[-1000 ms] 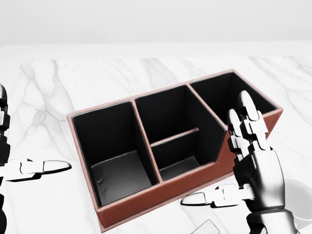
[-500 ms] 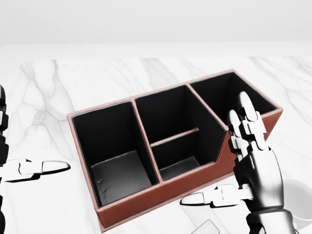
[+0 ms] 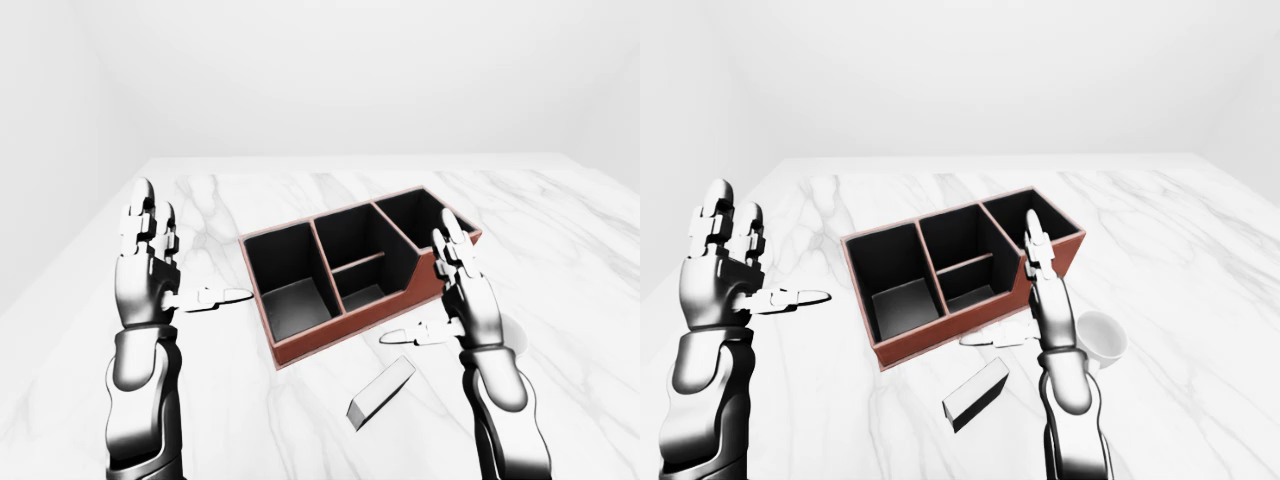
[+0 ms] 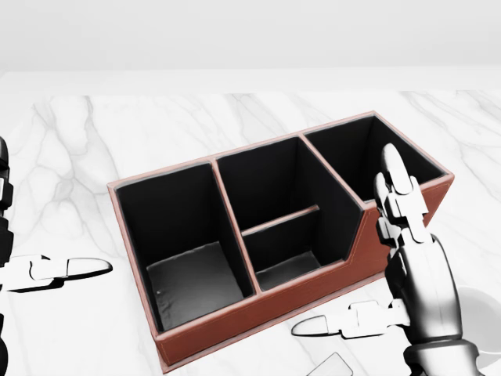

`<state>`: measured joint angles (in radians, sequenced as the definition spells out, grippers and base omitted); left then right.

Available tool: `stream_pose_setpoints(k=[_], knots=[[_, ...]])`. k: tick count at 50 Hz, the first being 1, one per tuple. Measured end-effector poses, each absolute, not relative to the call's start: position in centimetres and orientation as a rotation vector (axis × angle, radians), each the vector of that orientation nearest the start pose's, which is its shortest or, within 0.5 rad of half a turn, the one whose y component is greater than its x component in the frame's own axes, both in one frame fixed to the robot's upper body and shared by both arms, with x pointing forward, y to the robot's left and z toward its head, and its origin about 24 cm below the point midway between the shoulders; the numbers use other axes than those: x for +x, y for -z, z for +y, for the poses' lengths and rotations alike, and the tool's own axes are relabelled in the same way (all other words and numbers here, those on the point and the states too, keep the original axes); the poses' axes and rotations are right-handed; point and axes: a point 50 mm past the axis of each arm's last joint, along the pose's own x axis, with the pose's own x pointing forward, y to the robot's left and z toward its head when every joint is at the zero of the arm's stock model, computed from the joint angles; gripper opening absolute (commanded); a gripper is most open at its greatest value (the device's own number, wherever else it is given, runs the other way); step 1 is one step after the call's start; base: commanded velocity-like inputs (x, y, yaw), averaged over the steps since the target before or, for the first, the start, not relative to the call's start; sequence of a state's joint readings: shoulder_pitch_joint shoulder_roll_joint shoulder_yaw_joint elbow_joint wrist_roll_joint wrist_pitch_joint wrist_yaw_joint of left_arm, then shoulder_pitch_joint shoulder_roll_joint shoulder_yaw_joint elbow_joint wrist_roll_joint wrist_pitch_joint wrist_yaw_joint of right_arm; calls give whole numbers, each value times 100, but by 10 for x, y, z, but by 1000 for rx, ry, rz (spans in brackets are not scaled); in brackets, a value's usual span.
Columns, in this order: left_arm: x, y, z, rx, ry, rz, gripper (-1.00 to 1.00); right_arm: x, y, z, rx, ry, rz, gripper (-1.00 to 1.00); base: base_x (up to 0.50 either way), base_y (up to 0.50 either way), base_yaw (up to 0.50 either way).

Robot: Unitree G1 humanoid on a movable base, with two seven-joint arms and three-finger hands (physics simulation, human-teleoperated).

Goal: Pick up the book and place it in the front compartment of the caddy.

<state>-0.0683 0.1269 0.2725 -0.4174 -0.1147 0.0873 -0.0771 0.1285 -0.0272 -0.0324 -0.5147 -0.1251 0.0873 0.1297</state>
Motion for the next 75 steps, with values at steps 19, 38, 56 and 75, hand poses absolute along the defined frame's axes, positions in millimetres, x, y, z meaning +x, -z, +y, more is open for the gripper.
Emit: stream_pose_setpoints(k=[19,38,56,75], knots=[[241,-152,216,65,-126,-412,100,207,-129,-158,-334,-50,-302,100,0,0,0],[242,-150,216,67,-123,-401,100,197,-137,-155,-445,-64,-319,100,0,0,0],[243,-151,217,68,-125,-403,100,180,-147,-150,-582,-88,-331,100,0,0,0],[243,-151,217,69,-126,-402,100,165,-156,-147,-657,-110,-337,100,0,0,0]])
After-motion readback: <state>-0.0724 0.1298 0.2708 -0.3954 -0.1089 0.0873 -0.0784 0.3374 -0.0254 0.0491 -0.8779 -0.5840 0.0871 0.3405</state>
